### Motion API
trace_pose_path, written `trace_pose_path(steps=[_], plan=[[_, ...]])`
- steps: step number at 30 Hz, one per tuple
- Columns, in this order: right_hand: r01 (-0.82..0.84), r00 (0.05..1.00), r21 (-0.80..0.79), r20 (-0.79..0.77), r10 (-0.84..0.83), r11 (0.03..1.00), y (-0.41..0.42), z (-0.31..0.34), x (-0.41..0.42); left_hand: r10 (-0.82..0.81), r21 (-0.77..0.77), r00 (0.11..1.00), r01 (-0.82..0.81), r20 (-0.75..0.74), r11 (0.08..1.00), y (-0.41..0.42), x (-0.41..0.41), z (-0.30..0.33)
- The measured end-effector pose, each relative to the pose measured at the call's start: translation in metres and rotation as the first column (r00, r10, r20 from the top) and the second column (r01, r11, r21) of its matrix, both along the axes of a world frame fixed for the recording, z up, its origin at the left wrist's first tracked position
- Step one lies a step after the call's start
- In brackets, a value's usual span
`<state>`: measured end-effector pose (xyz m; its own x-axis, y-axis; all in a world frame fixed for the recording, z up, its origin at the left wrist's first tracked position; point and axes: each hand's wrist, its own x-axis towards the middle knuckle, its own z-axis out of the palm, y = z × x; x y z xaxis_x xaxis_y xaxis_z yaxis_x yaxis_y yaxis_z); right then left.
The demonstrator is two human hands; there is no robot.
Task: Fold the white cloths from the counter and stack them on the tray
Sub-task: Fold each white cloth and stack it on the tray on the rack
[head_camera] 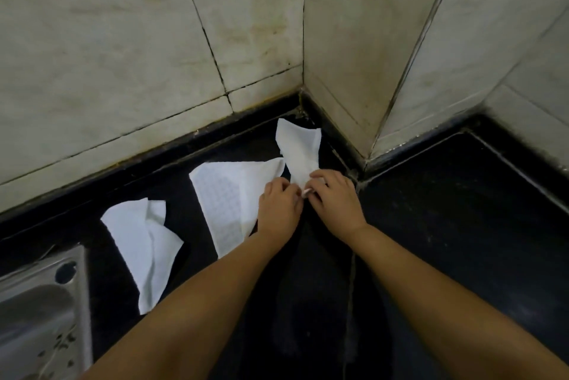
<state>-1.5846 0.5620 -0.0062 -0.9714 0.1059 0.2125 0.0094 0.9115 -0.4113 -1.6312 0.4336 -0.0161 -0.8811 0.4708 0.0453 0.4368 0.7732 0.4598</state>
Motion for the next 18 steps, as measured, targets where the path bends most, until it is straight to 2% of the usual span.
trace_pose_path(steps=[4, 6, 9, 14, 18], plan=[[0.001, 0.997, -0.139, -0.078, -0.012, 0.990, 0.002, 0.032, 0.022, 0.002, 0.208, 0.995, -0.022, 0.098, 0.978, -0.003, 0.018, 0.026], [0.000, 0.992, -0.202, -0.126, -0.026, 0.979, -0.004, 0.054, 0.034, -0.058, 0.330, 0.981, -0.006, 0.183, 0.944, -0.002, 0.036, 0.048], [0.052, 0.983, -0.385, -0.145, -0.116, 0.922, -0.020, 0.093, 0.059, -0.149, 0.448, 0.971, 0.051, 0.186, 0.892, -0.003, 0.066, 0.083], [0.088, 0.939, -0.577, -0.224, -0.261, 0.812, -0.045, 0.155, 0.107, -0.132, 0.467, 0.936, -0.038, 0.327, 0.884, -0.025, 0.107, 0.110], [0.113, 0.882, -0.618, -0.299, -0.365, 0.778, -0.044, 0.188, 0.148, -0.202, 0.492, 0.920, 0.012, 0.336, 0.870, -0.063, 0.133, 0.114]])
